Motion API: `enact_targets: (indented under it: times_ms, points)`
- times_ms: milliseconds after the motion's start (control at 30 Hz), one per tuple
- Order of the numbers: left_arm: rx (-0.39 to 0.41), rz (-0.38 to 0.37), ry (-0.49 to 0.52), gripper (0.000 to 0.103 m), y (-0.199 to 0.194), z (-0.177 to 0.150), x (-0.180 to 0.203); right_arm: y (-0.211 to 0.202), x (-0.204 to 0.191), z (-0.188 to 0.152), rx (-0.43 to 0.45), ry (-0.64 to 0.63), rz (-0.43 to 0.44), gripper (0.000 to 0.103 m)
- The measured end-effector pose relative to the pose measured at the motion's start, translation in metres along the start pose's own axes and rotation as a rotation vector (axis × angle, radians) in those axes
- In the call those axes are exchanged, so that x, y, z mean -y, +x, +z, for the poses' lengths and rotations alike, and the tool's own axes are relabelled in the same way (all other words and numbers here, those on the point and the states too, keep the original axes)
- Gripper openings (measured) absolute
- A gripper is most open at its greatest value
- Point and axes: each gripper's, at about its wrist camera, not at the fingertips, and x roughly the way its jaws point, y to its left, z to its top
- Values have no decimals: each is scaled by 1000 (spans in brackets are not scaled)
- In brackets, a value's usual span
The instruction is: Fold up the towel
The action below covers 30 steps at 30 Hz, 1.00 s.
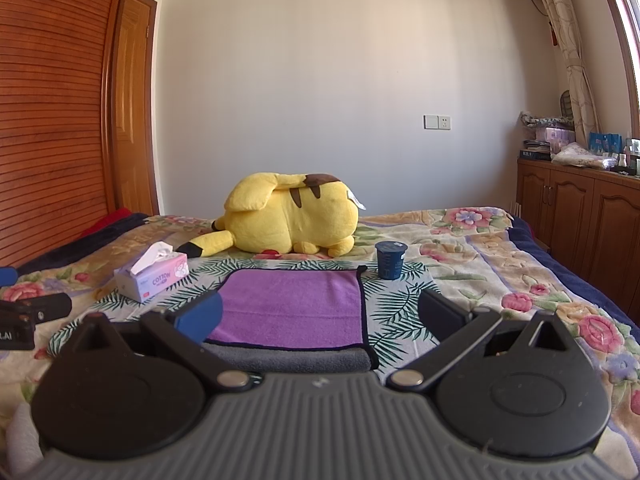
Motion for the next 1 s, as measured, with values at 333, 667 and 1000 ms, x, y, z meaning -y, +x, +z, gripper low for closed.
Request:
enact_targets:
  times_ms: [333, 667, 1000]
  points:
    - [-1, 0, 1, 86, 0, 0, 0, 0, 0, 0, 0, 1, 0, 103]
    - [-2, 1, 2, 86, 0, 0, 0, 0, 0, 1, -1, 1, 1, 103]
    - [-12, 0, 4, 86, 2, -3, -4, 3, -2, 0, -12, -1, 2, 103]
